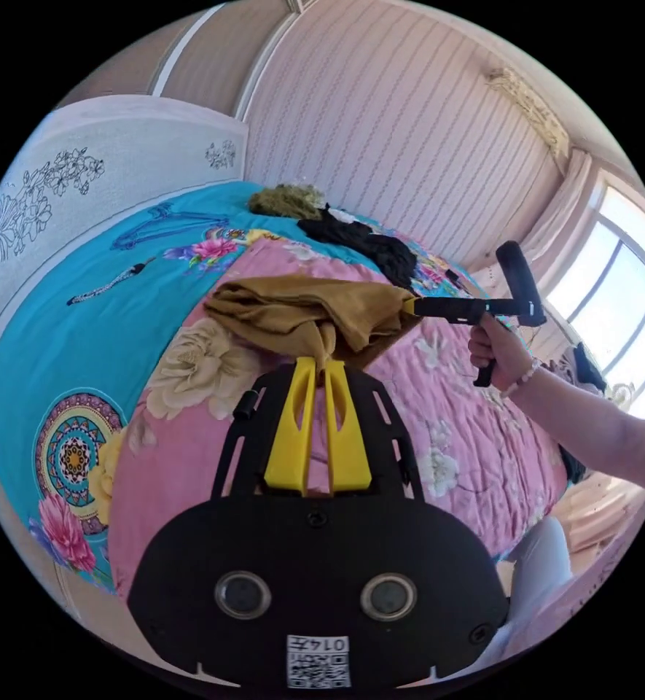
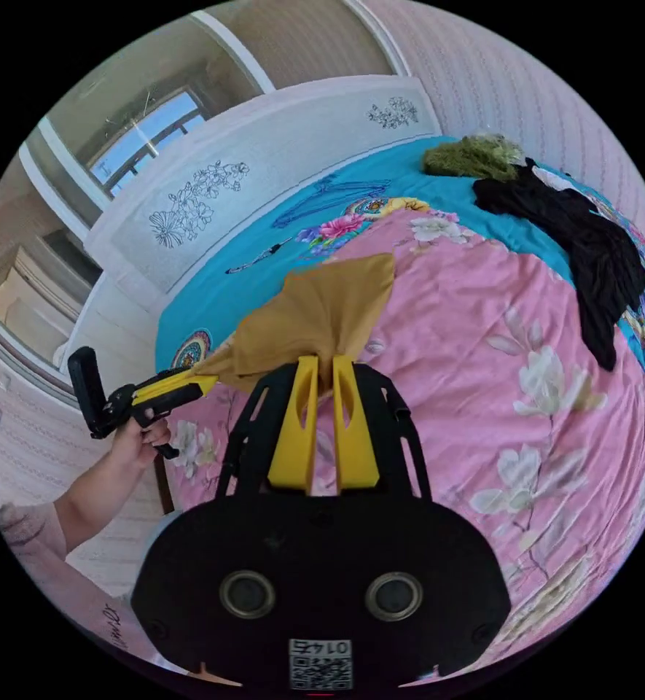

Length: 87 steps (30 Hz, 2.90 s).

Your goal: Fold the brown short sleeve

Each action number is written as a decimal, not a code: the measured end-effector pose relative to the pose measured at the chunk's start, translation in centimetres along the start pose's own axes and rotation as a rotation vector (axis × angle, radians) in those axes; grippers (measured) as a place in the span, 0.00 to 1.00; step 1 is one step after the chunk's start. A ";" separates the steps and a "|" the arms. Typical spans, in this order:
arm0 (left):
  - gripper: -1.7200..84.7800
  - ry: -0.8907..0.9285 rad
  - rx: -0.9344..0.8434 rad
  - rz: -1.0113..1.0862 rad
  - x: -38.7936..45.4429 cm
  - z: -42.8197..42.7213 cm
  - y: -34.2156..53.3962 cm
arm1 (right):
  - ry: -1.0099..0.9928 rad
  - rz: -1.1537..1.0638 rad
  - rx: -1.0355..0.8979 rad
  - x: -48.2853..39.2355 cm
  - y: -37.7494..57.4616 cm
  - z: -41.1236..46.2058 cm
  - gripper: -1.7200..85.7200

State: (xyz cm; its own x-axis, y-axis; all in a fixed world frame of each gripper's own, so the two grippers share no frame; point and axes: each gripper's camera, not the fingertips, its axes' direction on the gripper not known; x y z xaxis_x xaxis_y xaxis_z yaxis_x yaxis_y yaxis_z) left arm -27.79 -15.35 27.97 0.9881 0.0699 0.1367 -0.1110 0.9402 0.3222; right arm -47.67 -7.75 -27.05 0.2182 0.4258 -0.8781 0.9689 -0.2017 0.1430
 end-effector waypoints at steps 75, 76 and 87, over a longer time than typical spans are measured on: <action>0.01 0.633 0.297 0.128 16.6 -41.4 15.6 | -0.294 0.519 0.624 -0.1 72.1 -39.3 0.03; 0.01 0.697 0.377 0.179 17.0 -44.3 14.8 | -0.347 0.459 0.707 -1.2 72.9 -41.7 0.03; 0.01 0.540 0.437 0.382 21.3 -48.3 2.1 | -0.175 0.172 0.808 -5.2 67.0 -54.6 0.02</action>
State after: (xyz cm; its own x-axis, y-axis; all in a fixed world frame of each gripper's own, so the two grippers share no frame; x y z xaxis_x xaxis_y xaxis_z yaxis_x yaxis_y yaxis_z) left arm -1.87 4.22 -13.71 0.7756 0.6186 -0.1256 -0.3735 0.6102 0.6986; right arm 22.43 24.72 12.01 0.2695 0.2017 -0.9416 0.5280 -0.8487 -0.0307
